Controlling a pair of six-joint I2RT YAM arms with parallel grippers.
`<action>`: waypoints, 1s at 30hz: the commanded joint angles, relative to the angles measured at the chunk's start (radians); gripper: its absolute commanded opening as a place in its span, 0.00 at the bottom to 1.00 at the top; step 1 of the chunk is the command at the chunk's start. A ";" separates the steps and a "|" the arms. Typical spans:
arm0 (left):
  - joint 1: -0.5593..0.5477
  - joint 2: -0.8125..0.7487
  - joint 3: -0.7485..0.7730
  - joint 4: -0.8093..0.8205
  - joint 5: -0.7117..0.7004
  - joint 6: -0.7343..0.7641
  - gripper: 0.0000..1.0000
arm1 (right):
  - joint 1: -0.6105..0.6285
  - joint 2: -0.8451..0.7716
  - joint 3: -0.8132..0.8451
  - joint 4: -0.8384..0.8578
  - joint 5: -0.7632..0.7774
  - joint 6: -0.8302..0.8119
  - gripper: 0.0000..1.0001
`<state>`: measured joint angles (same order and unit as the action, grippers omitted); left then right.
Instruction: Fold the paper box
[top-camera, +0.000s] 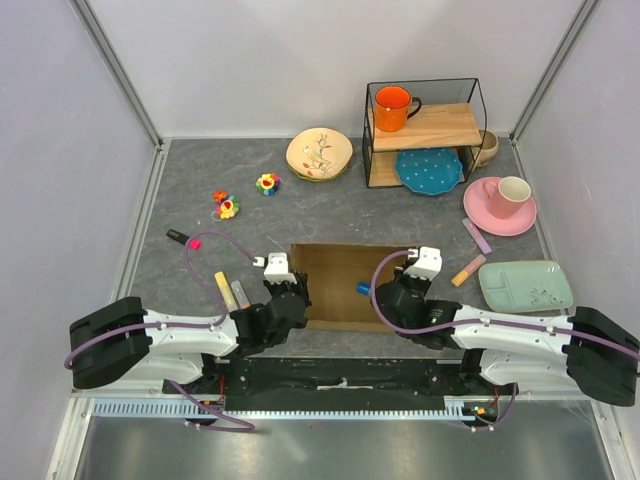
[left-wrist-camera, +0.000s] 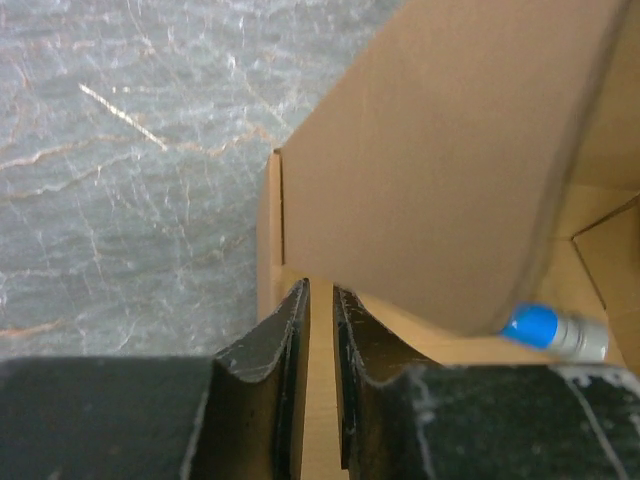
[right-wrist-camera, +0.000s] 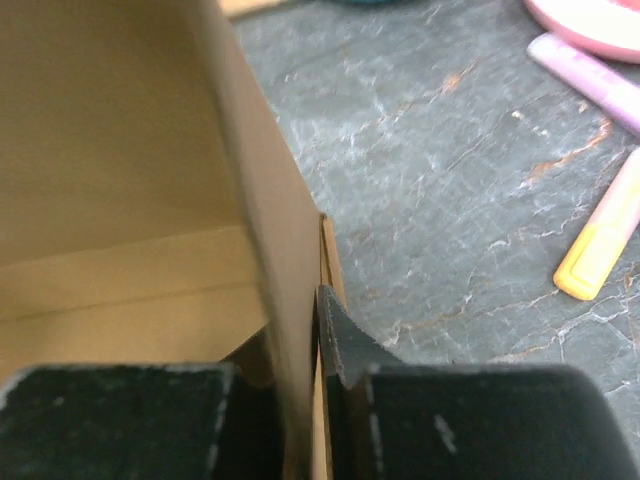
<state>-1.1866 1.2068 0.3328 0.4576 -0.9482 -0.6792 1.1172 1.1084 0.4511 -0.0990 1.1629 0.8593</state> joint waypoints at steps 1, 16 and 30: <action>-0.022 0.013 -0.032 -0.028 -0.050 -0.109 0.21 | 0.021 -0.041 -0.032 -0.123 -0.075 0.044 0.19; -0.048 0.000 -0.015 -0.134 -0.113 -0.137 0.22 | 0.170 -0.177 0.067 -0.393 0.009 0.190 0.57; -0.050 0.031 0.055 -0.332 -0.196 -0.230 0.24 | 0.377 -0.240 0.239 -0.880 0.173 0.544 0.80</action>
<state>-1.2312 1.2175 0.3447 0.2520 -1.0336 -0.8192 1.4601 0.8780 0.6220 -0.8288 1.2507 1.2911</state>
